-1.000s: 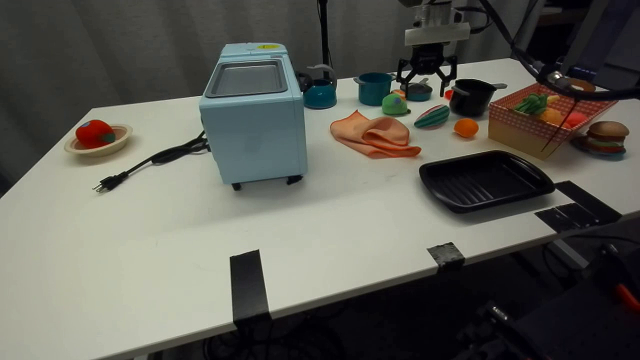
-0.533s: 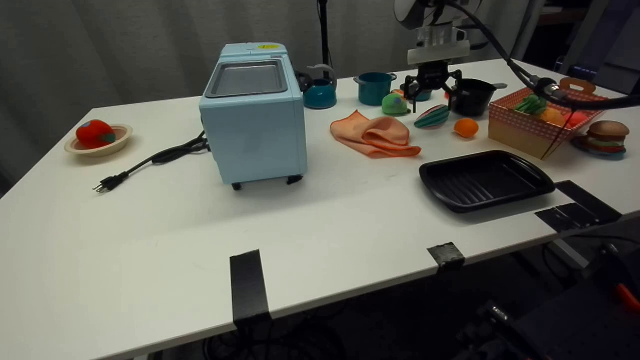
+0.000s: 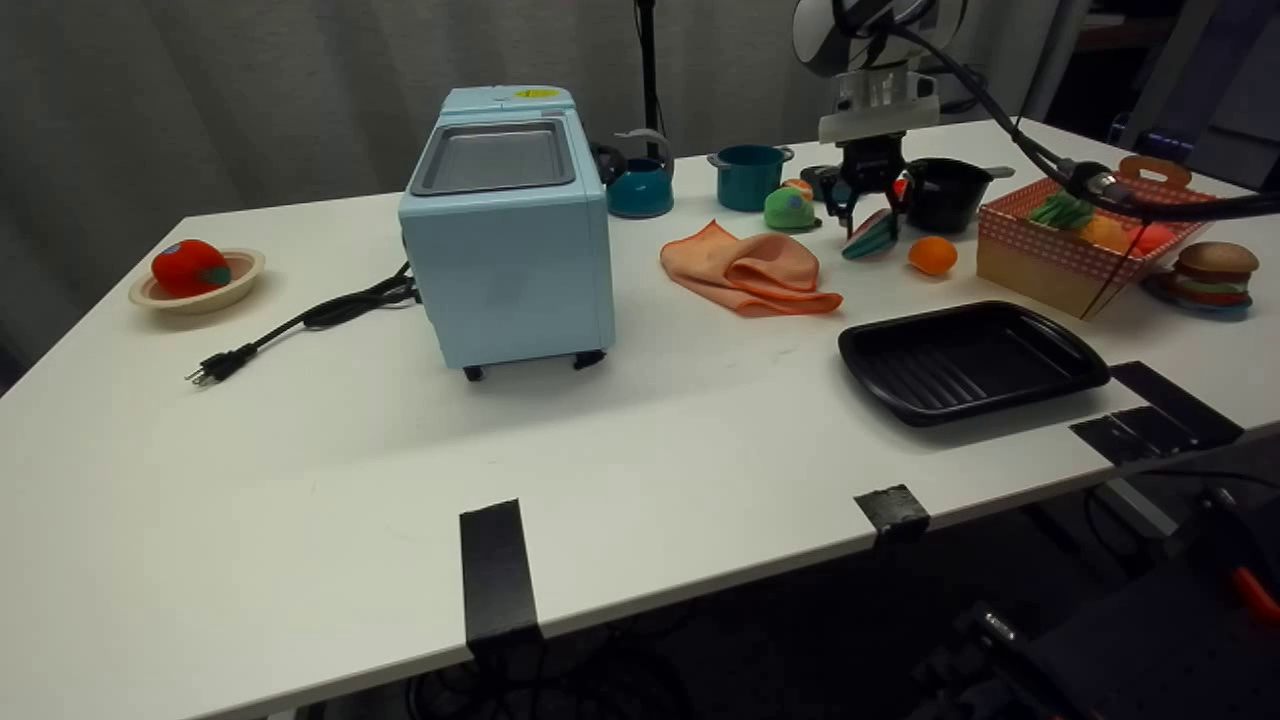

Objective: Put the watermelon plushie in the black pot

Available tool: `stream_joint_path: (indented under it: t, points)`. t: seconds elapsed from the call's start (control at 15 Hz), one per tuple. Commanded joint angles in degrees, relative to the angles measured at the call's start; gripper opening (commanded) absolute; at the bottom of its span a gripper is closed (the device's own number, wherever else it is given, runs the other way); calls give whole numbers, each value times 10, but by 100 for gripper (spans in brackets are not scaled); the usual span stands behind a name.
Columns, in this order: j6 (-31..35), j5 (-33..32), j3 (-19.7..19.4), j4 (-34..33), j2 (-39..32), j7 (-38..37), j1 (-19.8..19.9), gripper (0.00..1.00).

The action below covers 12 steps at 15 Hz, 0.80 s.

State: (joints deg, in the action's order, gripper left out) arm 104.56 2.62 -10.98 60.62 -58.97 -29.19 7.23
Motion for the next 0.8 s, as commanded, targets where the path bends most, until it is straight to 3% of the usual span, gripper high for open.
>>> stream_joint_path:
  t: [0.0, 0.27, 0.73]
  points:
    - [-38, 11, 5, -59, -25, -11, 13, 27]
    - [-19, 19, 8, -29, 21, -5, 15, 1]
    - [29, 42, 8, 31, 132, 5, 25, 3]
